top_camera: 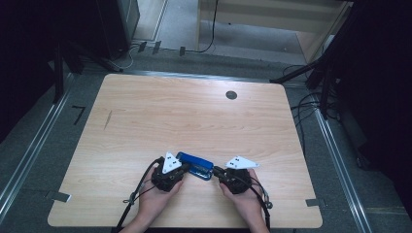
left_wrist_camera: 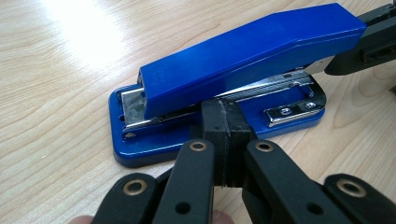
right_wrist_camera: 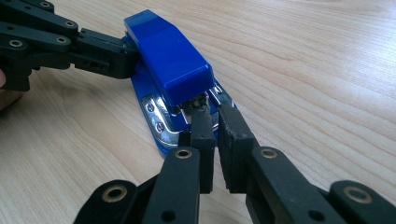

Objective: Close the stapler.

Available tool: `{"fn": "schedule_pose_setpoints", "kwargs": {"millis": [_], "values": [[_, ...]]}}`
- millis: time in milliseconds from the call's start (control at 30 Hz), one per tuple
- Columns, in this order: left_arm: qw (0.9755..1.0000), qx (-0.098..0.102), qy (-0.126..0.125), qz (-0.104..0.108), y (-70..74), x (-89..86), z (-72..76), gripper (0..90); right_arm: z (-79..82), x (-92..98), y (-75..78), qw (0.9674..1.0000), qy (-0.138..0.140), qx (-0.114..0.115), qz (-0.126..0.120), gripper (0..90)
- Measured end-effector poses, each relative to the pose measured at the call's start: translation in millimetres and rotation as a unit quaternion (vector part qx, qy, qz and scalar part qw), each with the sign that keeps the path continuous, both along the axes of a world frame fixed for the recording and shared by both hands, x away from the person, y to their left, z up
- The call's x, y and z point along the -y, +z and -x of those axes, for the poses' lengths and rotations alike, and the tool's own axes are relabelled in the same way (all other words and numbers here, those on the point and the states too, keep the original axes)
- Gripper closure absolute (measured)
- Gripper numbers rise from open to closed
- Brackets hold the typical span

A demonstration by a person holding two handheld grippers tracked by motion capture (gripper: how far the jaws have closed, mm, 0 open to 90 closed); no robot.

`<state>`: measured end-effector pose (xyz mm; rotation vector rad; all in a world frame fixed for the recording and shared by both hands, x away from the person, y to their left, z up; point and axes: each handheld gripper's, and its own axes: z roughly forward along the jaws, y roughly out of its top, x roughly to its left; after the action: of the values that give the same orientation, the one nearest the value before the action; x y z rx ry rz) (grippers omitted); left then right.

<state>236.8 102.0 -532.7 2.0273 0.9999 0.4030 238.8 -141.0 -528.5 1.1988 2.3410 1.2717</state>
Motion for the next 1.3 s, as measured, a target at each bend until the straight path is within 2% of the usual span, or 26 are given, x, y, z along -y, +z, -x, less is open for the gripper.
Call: {"fn": "schedule_pose_setpoints", "kwargs": {"millis": [200, 300, 500, 533, 767, 933, 1300], "values": [[0.9999, 0.007, -0.006, -0.006, -0.1, 3.3, 1.2, 90.0, 1.8, -2.0, -1.7, 0.9999, 0.011, -0.004, 0.007, 88.0], [0.9999, 0.008, -0.011, -0.007, -0.1, 6.9, 1.3, 90.0, 2.1, -2.7, -2.0, 0.9999, 0.008, -0.005, 0.009, 88.0], [0.9999, 0.006, -0.013, -0.009, -0.2, 7.4, 0.4, 90.0, 3.5, -1.9, 0.9, 0.9999, 0.011, 0.006, 0.001, 89.1], [0.9998, 0.008, -0.014, -0.012, -0.3, 8.1, 0.8, 90.0, 4.2, -1.5, 3.4, 0.9998, 0.015, 0.014, -0.003, 89.1], [0.9997, 0.013, -0.015, -0.015, -0.6, 8.9, 1.4, 90.0, 3.3, -1.8, 4.9, 0.9997, 0.017, 0.018, 0.003, 89.8], [0.9997, 0.014, -0.015, -0.016, -0.6, 9.3, 1.7, 90.0, 4.1, -0.9, 9.6, 0.9993, 0.022, 0.029, -0.012, 90.0], [0.9996, 0.014, -0.015, -0.020, -0.3, 9.4, 2.1, 90.0, 5.2, -4.3, 21.2, 0.9982, 0.021, 0.051, -0.026, 90.0]]}}
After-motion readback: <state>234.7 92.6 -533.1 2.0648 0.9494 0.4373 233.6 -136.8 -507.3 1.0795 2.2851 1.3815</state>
